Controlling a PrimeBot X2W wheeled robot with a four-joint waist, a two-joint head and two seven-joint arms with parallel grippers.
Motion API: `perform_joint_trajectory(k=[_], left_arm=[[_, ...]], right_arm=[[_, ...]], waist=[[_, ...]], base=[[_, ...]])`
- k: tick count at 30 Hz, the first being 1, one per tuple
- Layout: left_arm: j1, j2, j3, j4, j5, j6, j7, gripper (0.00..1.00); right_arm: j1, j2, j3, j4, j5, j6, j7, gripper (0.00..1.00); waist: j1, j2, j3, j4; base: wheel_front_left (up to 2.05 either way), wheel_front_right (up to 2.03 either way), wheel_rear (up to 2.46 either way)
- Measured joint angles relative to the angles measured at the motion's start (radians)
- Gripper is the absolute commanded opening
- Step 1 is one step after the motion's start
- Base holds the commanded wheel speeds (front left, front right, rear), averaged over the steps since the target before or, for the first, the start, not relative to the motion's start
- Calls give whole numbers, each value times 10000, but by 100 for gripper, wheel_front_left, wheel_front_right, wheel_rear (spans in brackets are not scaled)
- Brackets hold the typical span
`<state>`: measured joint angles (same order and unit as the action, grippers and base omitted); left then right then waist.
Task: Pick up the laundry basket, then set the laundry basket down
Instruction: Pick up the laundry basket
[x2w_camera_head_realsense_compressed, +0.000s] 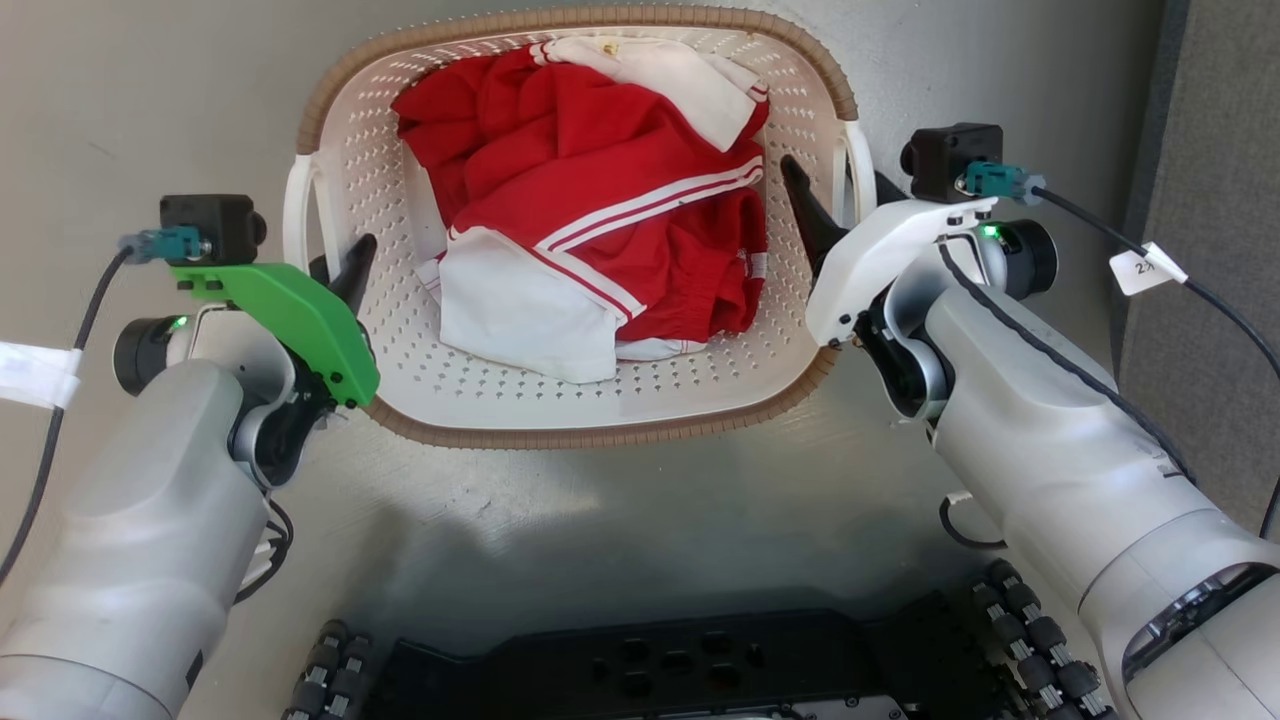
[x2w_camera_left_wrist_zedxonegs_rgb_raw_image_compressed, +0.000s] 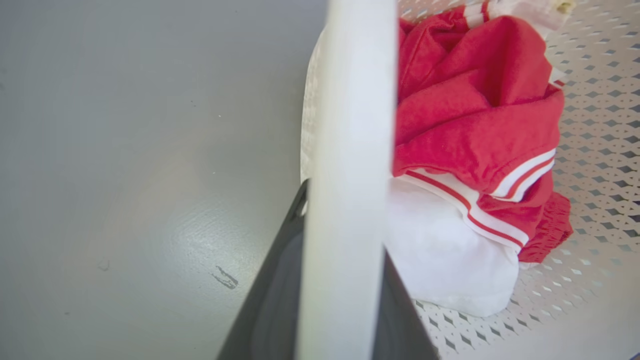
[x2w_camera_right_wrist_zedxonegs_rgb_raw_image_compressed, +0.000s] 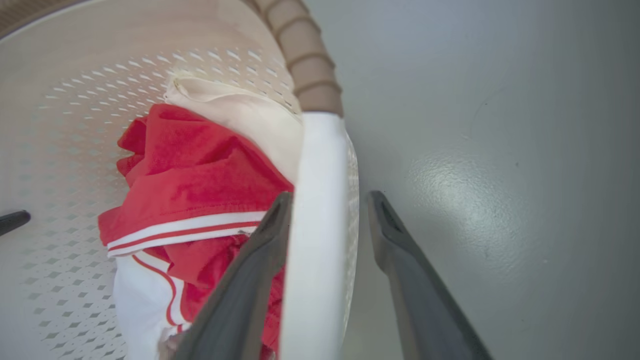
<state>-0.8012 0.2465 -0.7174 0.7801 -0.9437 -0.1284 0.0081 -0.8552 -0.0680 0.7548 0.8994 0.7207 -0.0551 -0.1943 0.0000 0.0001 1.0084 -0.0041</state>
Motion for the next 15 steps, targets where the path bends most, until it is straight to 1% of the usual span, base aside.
perform_joint_trajectory(k=[1,2,3,5,6,15], left_arm=[[-26,17,-36,13,-77,0,0,0],[-39,23,-75,29,-155,0,0,0],[-53,23,-109,46,-240,0,-2,0],[-88,21,-217,98,-336,4,-8,0],[-102,2,-313,171,-389,48,-48,0],[-78,4,-821,485,-802,65,-259,0]], right_arm=[[-22,-2,33,27,29,-6,-4,30],[-24,0,69,59,46,-8,-42,17],[-29,0,104,90,79,-8,-79,1],[-35,29,209,138,117,-27,-109,0],[-37,98,276,215,215,-88,-163,0],[-28,113,702,410,564,-31,-253,0]], waist=[[0,0,-2,2],[0,0,-6,3],[0,0,-12,4],[0,0,-37,6],[0,-1,-100,8],[0,0,-635,-3]], base=[[0,0,0],[0,0,0],[0,0,0],[0,0,0],[0,0,0],[0,0,0]])
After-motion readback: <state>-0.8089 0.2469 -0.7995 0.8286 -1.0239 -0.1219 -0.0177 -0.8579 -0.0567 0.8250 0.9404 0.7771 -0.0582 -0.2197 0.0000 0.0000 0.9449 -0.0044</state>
